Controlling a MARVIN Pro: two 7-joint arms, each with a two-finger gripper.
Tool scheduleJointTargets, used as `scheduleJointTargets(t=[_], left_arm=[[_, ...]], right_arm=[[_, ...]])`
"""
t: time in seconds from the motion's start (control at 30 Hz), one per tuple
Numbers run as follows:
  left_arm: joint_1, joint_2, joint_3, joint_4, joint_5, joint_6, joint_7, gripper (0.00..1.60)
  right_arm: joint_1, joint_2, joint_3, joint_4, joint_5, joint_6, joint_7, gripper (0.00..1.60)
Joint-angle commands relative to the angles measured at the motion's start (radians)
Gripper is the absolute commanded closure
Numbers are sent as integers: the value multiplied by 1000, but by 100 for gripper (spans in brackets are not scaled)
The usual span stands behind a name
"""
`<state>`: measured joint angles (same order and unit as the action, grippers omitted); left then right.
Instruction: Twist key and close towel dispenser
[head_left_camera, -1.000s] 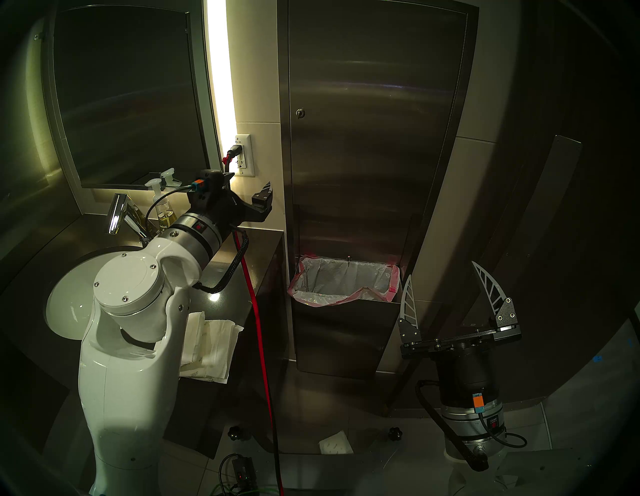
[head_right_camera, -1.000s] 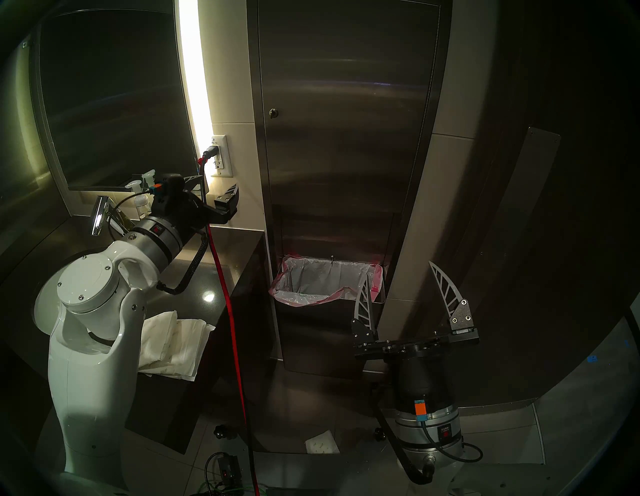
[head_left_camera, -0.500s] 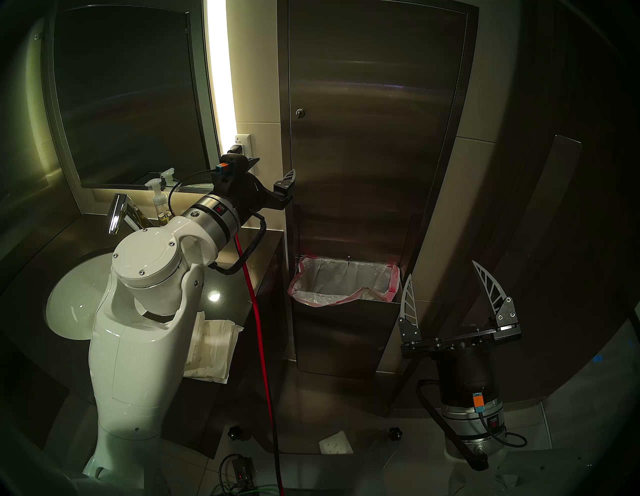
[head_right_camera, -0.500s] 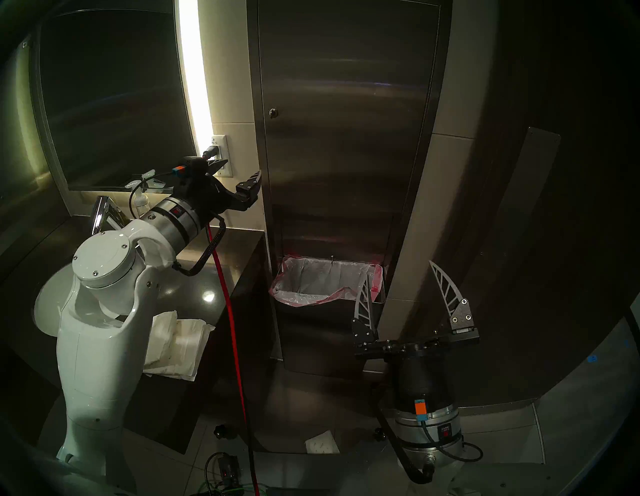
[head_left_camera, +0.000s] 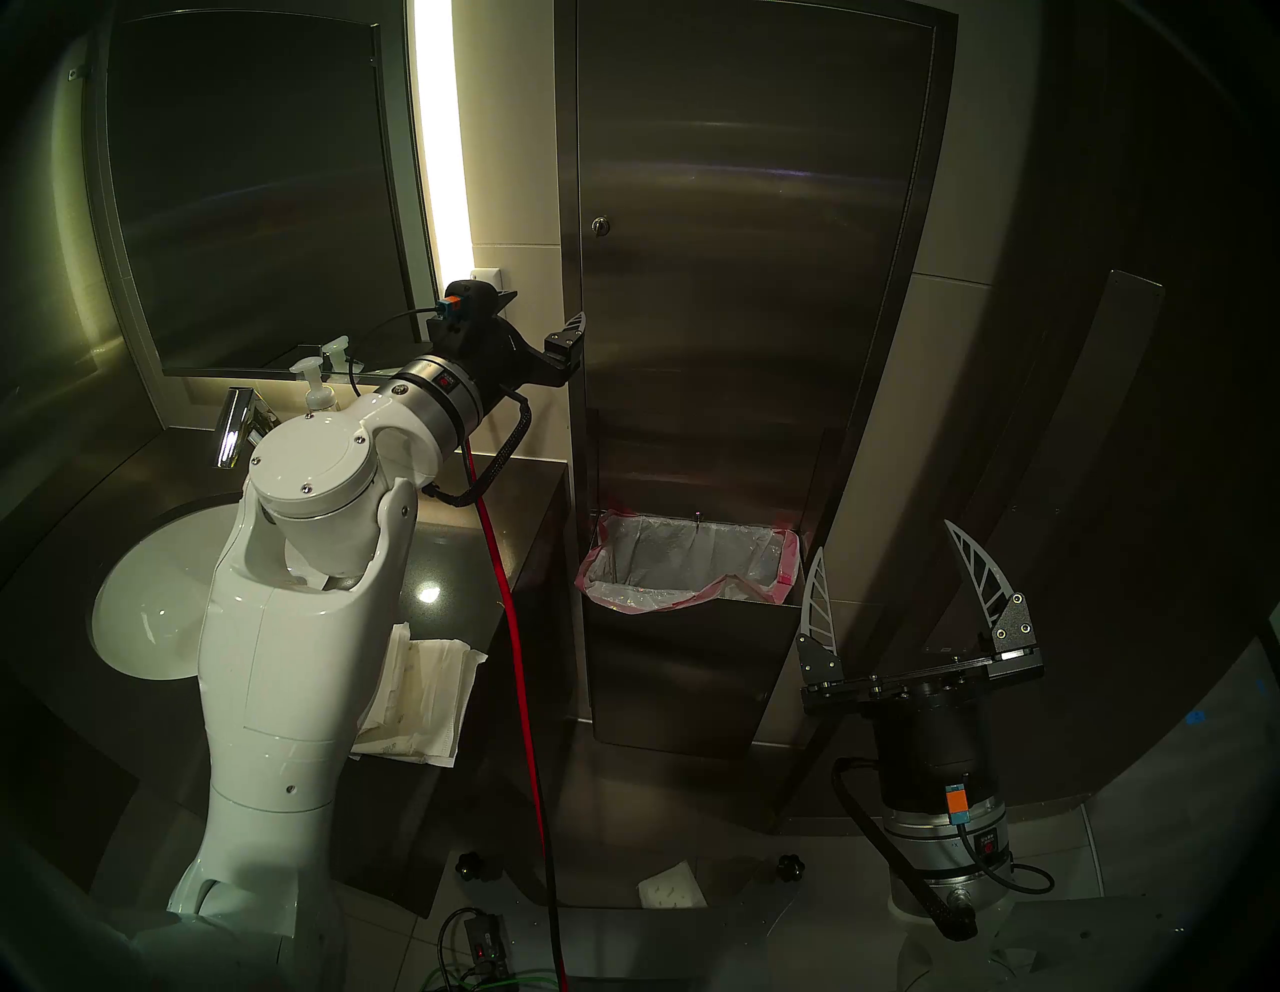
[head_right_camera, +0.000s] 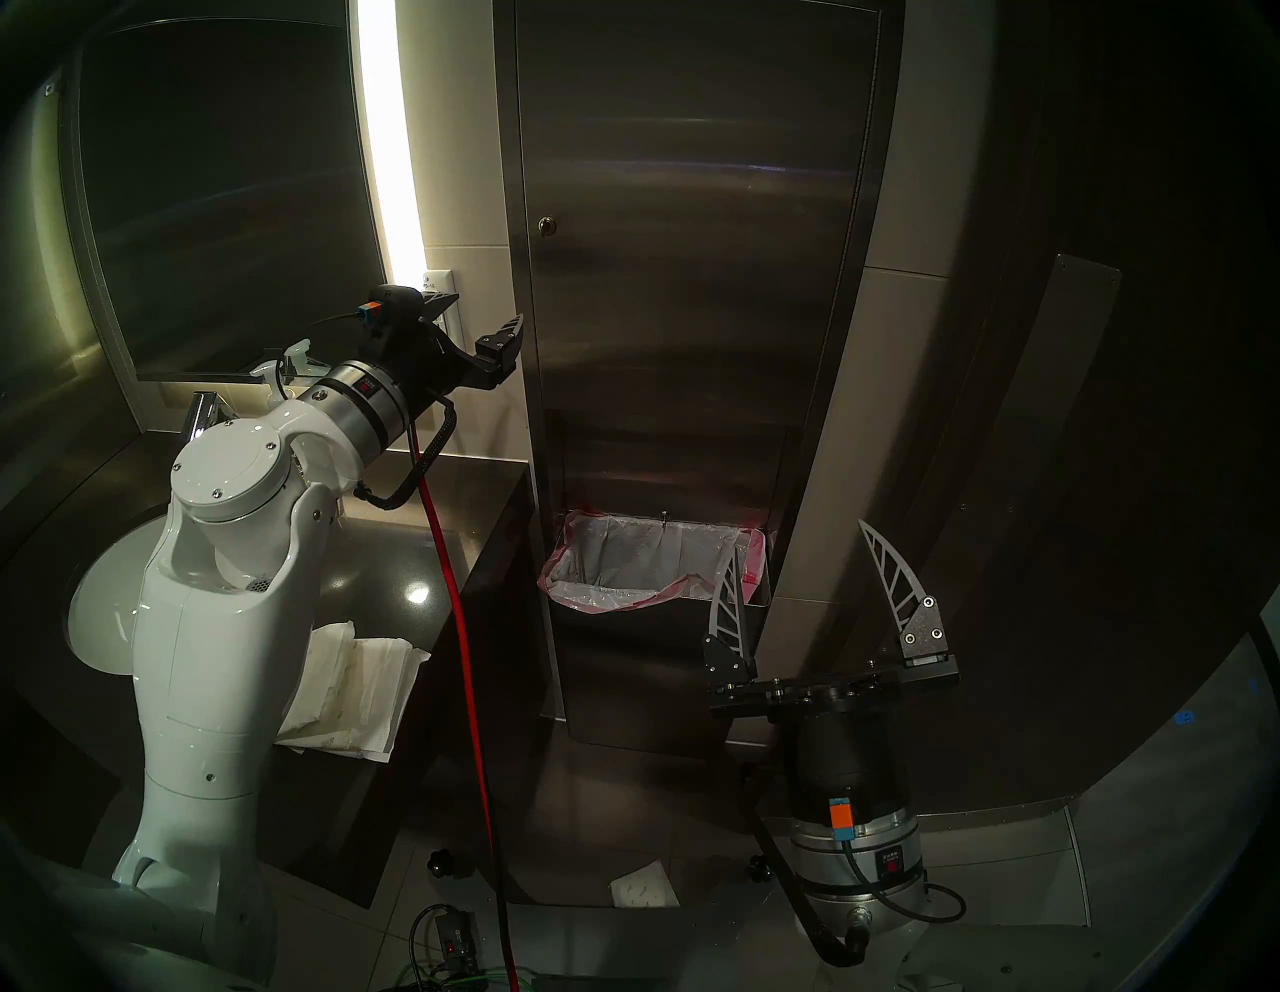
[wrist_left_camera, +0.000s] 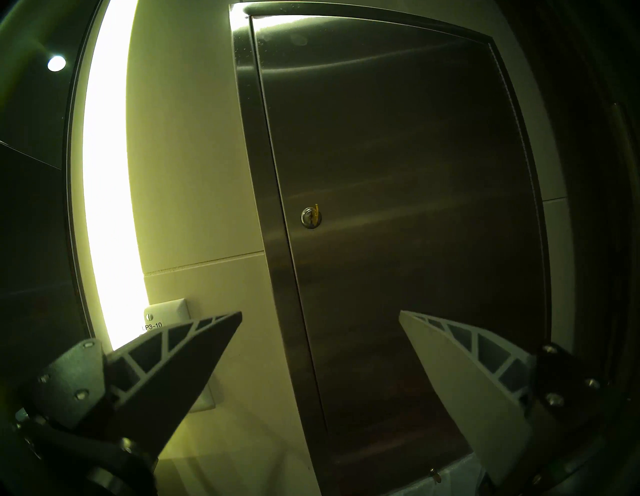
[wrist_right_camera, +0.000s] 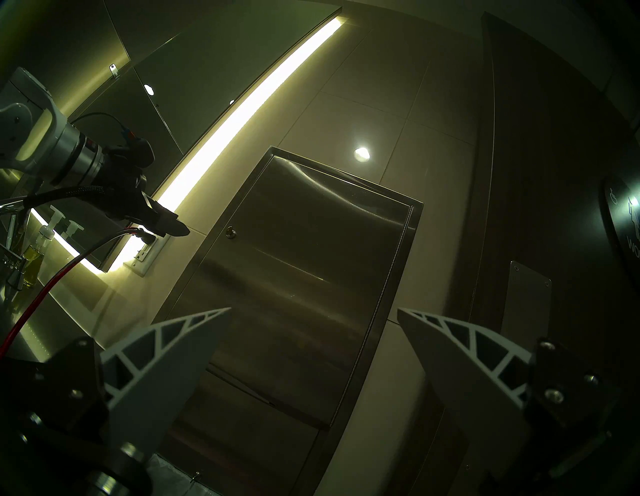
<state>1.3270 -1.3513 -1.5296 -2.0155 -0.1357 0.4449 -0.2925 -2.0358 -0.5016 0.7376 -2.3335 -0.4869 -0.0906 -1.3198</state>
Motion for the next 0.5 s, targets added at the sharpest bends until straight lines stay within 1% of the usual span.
scheduleJointTargets(t=[0.0, 0.03, 0.17, 0.2, 0.3, 0.37, 0.4, 0.43, 0.47], left_arm=[[-98, -43, 19, 15, -1, -12, 10, 0], [-127, -54, 28, 32, 2, -8, 11, 0], [-156, -66, 41, 47, 5, -6, 14, 0], [-182, -75, 49, 64, 7, -2, 15, 0], [-180, -86, 51, 66, 11, -6, 19, 0], [-214, -90, 59, 93, 13, 1, 17, 0], [-246, -90, 66, 119, 16, 9, 14, 0], [-225, -98, 62, 109, 20, 2, 15, 0], [-243, -99, 65, 125, 22, 6, 13, 0]], right_arm=[[2, 0, 0, -9, -6, -2, -2, 0], [2, 0, 0, -9, -6, -2, -2, 0], [2, 0, 0, -9, -6, -2, -2, 0], [2, 0, 0, -9, -6, -2, -2, 0], [2, 0, -1, -9, -6, -2, -2, 0], [3, 0, -1, -10, -6, -2, -2, 0], [3, 0, -1, -10, -7, -2, -3, 0], [3, 0, -1, -10, -7, -2, -3, 0], [3, 0, -1, -10, -7, -2, -3, 0]])
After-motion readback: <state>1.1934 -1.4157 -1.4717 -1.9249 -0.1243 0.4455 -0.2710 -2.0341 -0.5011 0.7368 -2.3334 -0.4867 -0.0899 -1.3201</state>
